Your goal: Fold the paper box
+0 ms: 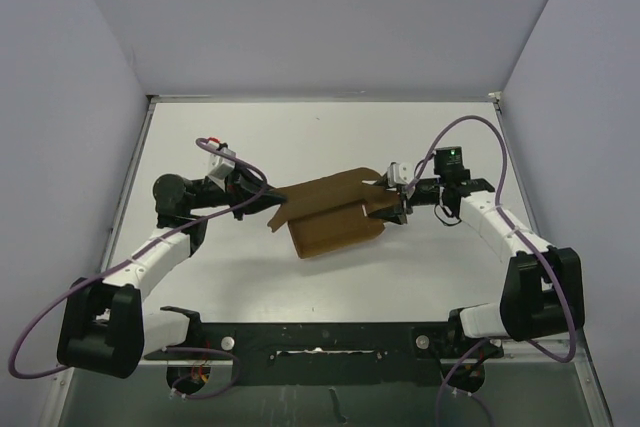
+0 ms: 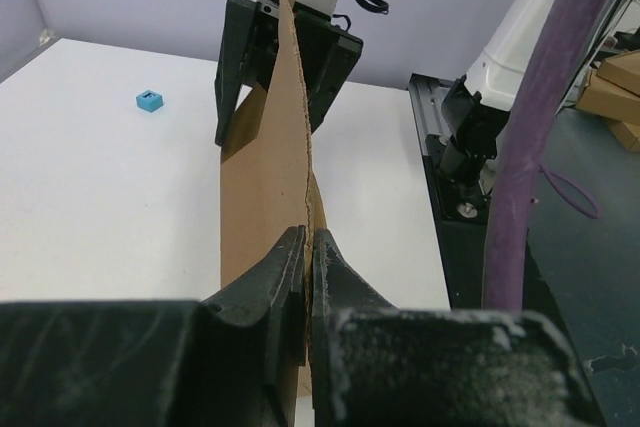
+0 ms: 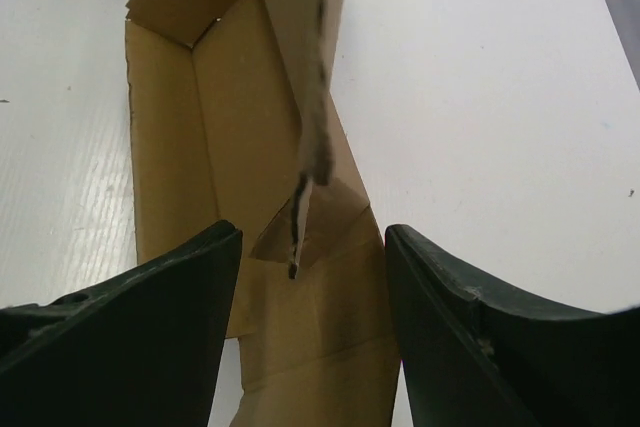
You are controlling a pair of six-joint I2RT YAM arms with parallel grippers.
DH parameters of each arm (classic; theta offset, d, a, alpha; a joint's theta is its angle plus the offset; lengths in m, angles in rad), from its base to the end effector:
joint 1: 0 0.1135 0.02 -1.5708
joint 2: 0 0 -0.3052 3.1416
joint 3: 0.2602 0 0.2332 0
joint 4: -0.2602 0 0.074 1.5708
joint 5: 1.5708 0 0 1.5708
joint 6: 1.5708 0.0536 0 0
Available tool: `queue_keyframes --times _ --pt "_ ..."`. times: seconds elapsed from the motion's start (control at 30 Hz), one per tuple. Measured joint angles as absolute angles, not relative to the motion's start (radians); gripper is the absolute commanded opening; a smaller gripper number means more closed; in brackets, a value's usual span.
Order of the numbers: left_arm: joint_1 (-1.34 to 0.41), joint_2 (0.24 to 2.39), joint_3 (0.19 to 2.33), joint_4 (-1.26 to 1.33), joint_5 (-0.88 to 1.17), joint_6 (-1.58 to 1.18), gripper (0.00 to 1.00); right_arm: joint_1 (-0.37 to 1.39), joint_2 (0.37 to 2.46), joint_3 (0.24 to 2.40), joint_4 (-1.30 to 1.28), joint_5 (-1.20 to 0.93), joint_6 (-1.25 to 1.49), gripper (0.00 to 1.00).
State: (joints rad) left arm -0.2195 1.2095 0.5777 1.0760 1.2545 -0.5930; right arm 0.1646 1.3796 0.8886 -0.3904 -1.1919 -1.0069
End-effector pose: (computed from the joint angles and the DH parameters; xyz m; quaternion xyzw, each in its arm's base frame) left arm 0.1951 -0.0957 0.3533 0.4073 0.5169 -0.5584 0.5050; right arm 0.2372 0.0899 0.2874 -0.5887 0.5442 0.3678 0.4712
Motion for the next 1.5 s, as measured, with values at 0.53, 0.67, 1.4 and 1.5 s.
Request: queue_keyframes --times 0.53,0.67,1.4,1.5 --pt "-0.174 1.243 0.578 1.185 1.280 -0.677 0.00 0.098 1.264 0.963 -0.611 -1.227 -1.234 0.70" --pt "-0.174 1.237 0.578 1.185 1.288 -0.675 0.00 0.094 1.268 0.978 -0.611 -1.225 -1.223 0.65" --pt "-0.174 1.283 0.604 1.340 1.334 -0.833 0.00 0.261 1.292 0.961 -0.539 -1.138 -1.251 0.49" --pt "-0.174 1.303 0.610 1.373 1.333 -0.861 0.00 0.273 1.292 0.957 -0.543 -1.147 -1.261 0.48"
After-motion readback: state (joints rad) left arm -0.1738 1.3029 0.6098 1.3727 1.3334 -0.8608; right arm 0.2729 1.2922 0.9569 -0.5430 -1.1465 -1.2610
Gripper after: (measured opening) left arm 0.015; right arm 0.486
